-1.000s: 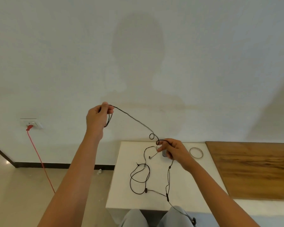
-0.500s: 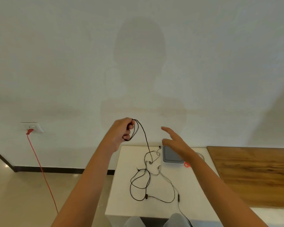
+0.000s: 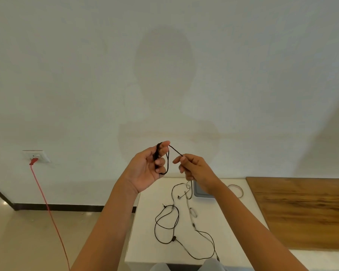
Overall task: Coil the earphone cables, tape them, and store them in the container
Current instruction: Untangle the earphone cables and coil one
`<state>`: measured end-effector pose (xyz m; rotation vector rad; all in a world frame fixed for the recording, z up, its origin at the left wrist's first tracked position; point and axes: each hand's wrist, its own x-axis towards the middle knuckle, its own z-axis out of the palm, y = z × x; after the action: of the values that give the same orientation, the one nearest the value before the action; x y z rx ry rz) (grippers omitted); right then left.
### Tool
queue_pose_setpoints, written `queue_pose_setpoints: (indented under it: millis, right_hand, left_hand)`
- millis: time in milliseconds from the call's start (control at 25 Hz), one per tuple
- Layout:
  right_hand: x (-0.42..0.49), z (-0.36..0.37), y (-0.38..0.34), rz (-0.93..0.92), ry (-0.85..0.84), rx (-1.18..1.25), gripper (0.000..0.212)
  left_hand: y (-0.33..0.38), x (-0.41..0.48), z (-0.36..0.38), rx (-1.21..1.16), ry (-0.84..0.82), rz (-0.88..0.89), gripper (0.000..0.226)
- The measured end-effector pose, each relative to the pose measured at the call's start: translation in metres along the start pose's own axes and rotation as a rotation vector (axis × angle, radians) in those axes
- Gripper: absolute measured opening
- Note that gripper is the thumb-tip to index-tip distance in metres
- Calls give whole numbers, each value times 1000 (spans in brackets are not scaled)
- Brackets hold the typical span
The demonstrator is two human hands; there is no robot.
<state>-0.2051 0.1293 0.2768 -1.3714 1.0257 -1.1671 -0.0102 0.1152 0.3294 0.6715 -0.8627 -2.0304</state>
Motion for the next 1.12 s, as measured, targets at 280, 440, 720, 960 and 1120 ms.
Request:
queue_pose_setpoints:
  millis: [280, 440, 720, 960, 1120]
  right_hand:
    - [-18, 12, 35, 76, 79, -192, 29]
    - [-43, 13, 46, 150, 32, -97, 32]
    - [-87, -6, 23, 22, 28, -445, 32]
    - [-67, 9, -51, -302, 78, -290, 20]
    - [-23, 17, -80, -392, 220, -412, 16]
  left_hand:
    - [9, 0, 5, -18, -34, 270, 18]
    - [17, 3, -11, 63, 117, 373, 31]
    - [32, 9, -52, 176, 323, 388, 30]
    - [-5, 14, -46, 519, 169, 156, 25]
    - [-28, 15, -34, 564, 3, 0, 25]
